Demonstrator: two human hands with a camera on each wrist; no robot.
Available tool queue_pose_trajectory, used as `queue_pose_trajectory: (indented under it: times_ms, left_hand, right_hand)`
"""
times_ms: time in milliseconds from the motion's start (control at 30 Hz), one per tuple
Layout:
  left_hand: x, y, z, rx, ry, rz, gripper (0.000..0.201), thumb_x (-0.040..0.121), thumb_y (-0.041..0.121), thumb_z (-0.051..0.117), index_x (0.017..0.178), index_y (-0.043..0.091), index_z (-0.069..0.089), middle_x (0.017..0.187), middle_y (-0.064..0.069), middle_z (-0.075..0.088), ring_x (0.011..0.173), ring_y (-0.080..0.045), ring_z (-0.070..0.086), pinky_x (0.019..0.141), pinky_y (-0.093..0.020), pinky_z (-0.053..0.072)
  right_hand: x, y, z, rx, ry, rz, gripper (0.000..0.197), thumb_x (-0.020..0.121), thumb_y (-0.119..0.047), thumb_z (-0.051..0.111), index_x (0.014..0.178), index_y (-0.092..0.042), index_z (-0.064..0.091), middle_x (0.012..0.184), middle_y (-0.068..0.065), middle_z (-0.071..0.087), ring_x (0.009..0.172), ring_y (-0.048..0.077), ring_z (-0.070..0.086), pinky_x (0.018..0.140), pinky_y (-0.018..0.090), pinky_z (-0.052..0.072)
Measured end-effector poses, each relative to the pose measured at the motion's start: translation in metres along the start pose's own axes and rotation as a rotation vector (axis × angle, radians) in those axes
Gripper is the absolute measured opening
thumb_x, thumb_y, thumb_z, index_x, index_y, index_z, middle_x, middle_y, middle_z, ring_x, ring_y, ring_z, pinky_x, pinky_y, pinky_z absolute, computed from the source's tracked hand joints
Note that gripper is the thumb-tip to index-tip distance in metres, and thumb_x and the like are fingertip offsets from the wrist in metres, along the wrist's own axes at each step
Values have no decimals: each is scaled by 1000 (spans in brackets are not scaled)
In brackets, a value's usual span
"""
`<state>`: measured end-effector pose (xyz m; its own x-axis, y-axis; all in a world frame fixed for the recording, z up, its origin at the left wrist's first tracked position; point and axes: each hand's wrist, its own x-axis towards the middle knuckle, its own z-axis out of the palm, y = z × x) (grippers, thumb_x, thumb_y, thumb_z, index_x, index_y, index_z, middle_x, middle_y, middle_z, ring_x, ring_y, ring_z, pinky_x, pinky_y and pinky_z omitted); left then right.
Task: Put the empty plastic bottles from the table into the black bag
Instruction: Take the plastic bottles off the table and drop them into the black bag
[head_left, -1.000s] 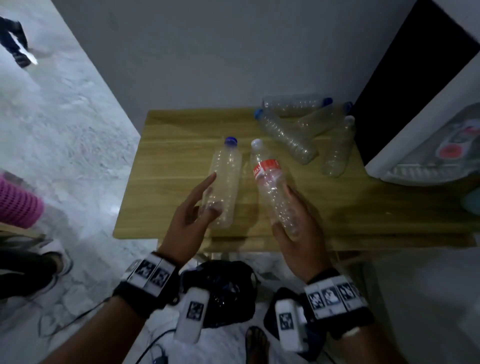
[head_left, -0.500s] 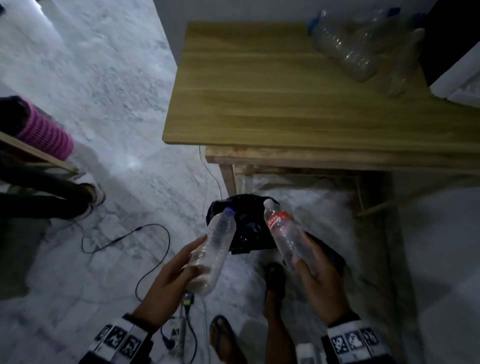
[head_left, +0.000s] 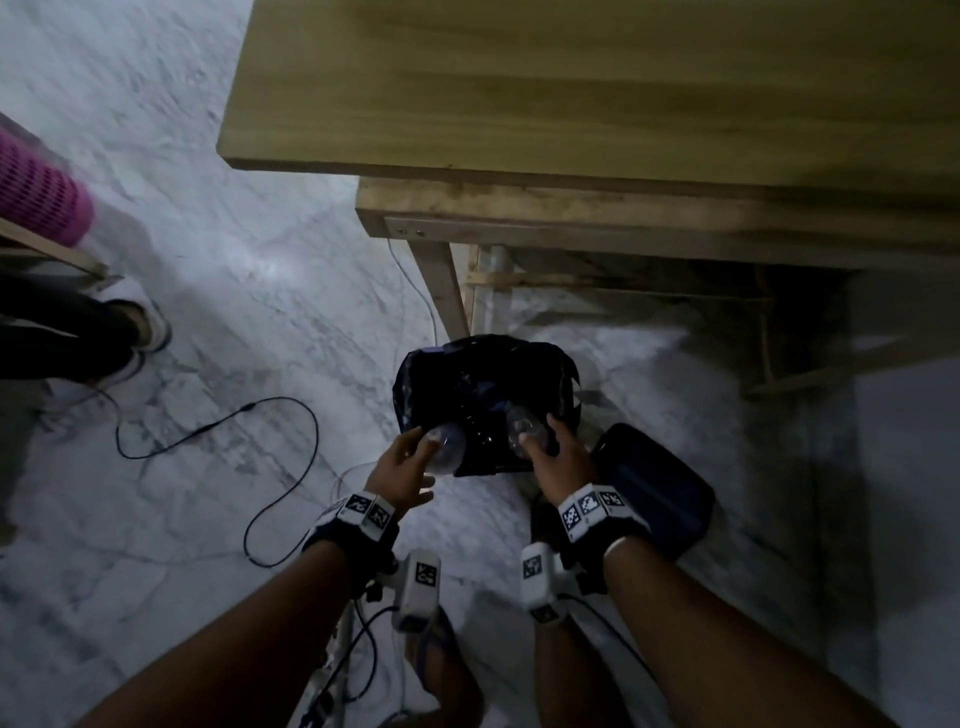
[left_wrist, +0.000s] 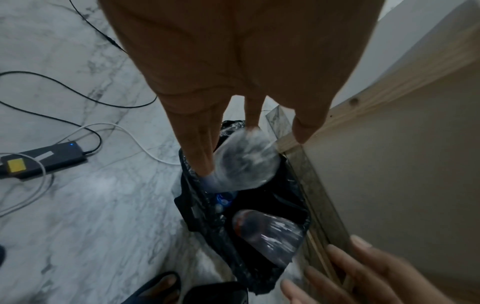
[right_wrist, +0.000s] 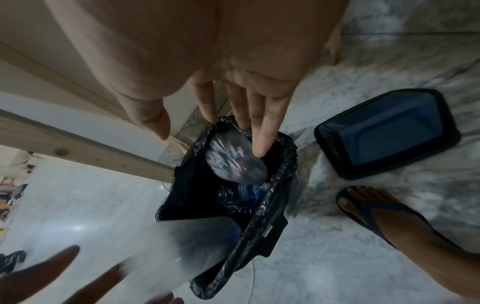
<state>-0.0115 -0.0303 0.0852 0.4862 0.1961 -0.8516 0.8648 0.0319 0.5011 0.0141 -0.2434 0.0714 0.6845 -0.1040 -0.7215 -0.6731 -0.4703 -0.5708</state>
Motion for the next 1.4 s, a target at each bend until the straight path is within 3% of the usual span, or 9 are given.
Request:
queue_pose_trajectory:
  times_ms: [133, 233, 333, 433, 633, 1000, 1100, 1233, 1399]
  left_hand:
    - [13, 8, 9, 42, 28, 50, 51, 97, 31, 62, 143, 14, 50, 122, -18, 64, 101, -33, 64, 87, -44, 51]
    - [1, 19, 11, 108, 34, 128, 50, 94, 31, 65, 139, 12, 55, 106, -11, 68, 97, -35, 68, 83, -47, 54]
    - [-25, 37, 9, 133, 14, 208, 46, 92, 33, 68, 133, 12, 60, 108, -13, 70, 95, -31, 69, 86, -46, 58]
    - [-59, 59, 7, 162, -18, 284, 40, 90, 32, 68, 125, 15, 65, 99, -1, 69, 105, -32, 71, 92, -53, 59]
    - [-142, 113, -7, 204, -112, 483, 50, 70, 53, 67, 113, 27, 70, 90, 8, 72, 96, -20, 72, 95, -52, 57]
    - [-237, 285, 16, 355, -162, 781, 41, 80, 49, 63, 115, 30, 71, 103, -2, 76, 100, -20, 73, 91, -51, 59]
    - [-233, 335, 52, 345, -161, 820, 29, 89, 32, 65, 118, 25, 70, 109, -7, 73, 100, -25, 73, 91, -54, 59]
    - [-211, 394, 115, 378, -150, 831, 41, 77, 51, 69, 115, 36, 69, 127, -2, 63, 106, -24, 71, 89, -50, 61]
    - [-173, 454, 199, 483, -71, 869, 45, 90, 39, 68, 133, 33, 59, 145, -11, 42, 121, -31, 63, 89, -38, 57]
  right_hand:
    - [9, 0, -8, -7, 9, -31, 65, 86, -47, 59, 145, -30, 40, 152, 9, 45, 133, 30, 49, 110, 40, 40]
    - [-7, -9, -24, 2, 22, -74, 60, 89, -39, 57, 145, -30, 41, 150, 6, 47, 119, 26, 61, 96, 28, 45]
    - [-32, -22, -42, 9, 39, -146, 56, 91, -32, 55, 145, -30, 41, 150, 4, 47, 113, 21, 64, 85, 24, 45]
    - [-60, -41, -59, -6, 93, -234, 53, 91, -31, 55, 142, -32, 44, 144, 2, 52, 107, 18, 64, 85, 29, 51]
    - [-125, -100, -100, -7, 219, -405, 49, 92, -23, 56, 140, -25, 49, 140, -1, 55, 107, 13, 62, 89, 24, 47]
    - [-174, -215, -215, 82, 374, -594, 48, 89, -26, 55, 137, -31, 49, 141, -4, 52, 123, 18, 55, 100, 43, 50]
    - [-160, -238, -260, 83, 459, -628, 48, 87, -23, 56, 134, -29, 52, 137, -2, 54, 117, 17, 58, 95, 41, 52]
    - [-126, -255, -322, 69, 562, -616, 50, 82, -27, 55, 132, -27, 54, 136, -3, 53, 122, 18, 55, 98, 42, 50]
    - [-72, -267, -388, 9, 695, -524, 58, 77, -27, 58, 135, -24, 51, 145, 4, 44, 132, 27, 43, 104, 40, 42]
